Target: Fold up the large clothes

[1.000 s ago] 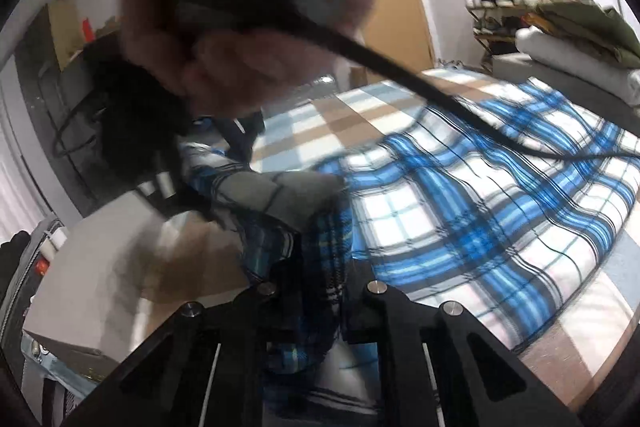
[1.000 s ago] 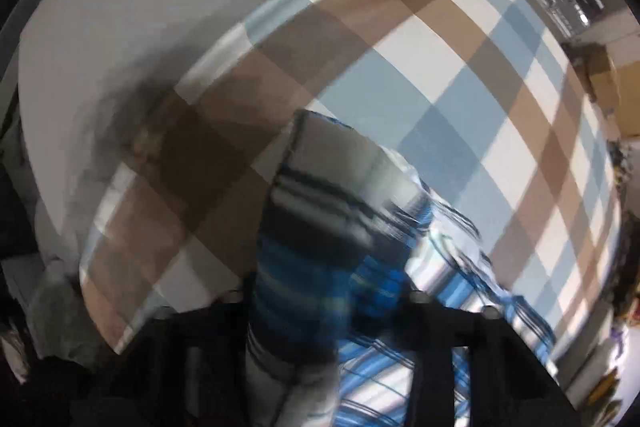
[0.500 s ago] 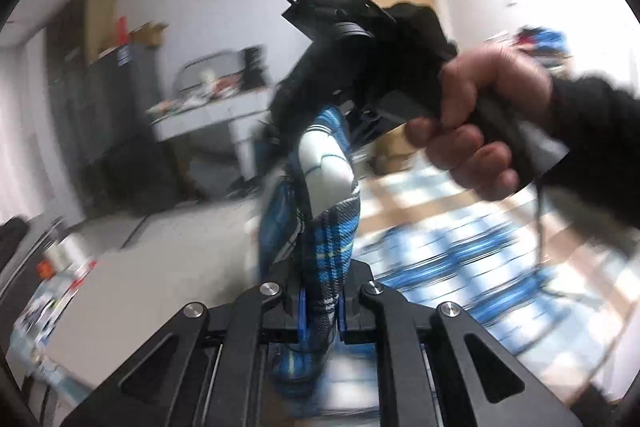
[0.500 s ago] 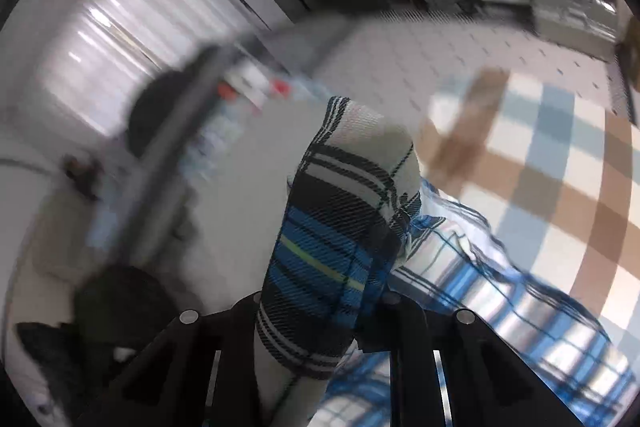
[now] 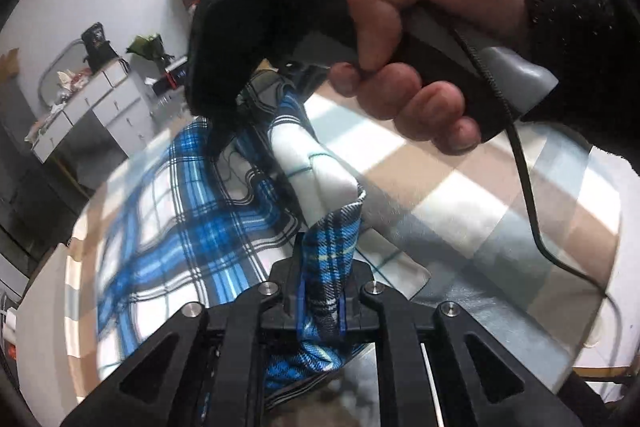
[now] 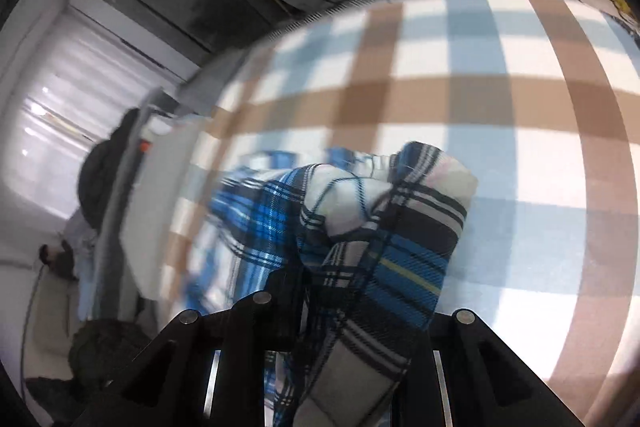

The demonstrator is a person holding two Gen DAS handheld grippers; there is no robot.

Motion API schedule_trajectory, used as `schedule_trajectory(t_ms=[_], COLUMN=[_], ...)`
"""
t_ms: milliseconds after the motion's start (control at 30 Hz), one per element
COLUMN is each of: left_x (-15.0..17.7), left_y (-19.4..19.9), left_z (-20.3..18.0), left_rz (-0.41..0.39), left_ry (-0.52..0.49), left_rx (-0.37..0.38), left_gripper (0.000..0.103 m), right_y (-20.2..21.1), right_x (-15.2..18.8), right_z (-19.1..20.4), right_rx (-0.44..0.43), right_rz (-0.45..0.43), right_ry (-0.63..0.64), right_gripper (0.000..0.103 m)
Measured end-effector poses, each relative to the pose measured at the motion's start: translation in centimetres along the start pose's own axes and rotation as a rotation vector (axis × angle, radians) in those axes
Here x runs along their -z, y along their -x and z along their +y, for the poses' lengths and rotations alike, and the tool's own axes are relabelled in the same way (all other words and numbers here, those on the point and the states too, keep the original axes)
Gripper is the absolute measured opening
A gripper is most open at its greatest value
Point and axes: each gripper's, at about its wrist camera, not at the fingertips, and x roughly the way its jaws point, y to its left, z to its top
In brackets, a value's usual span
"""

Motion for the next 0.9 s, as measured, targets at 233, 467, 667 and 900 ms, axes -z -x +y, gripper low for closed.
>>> schedule_trajectory(t_ms=[233, 467, 667, 900], left_x=[1.9, 2.6, 6.3, 8.2], left_y=[3.6, 9.4, 4.2, 3.1], left_z=[2.7, 10.4, 14.8, 10.9], left_rz=[0.059, -0.094, 0.109, 0.115], left_ry=[0.123, 0.257, 0.369, 0.304], left_rx=[0.219, 0.034, 0.079, 0.002], left_gripper=[0.042, 0.08, 0.08, 0.081], right_y=[-2.8, 3.2, 5.4, -1.8], right_x=[-0.1, 3.2, 9.5, 14.4], right_z=[-0.9, 0.6, 5.2, 8.1], right_rx=[0.079, 0.263, 0.283, 0.505], right_rz=[-0.03, -0.178, -0.285, -0.209], right_ry=[0.021, 0.05, 0.143, 0.238], right_gripper=[0.069, 0.073, 0.073, 0.014])
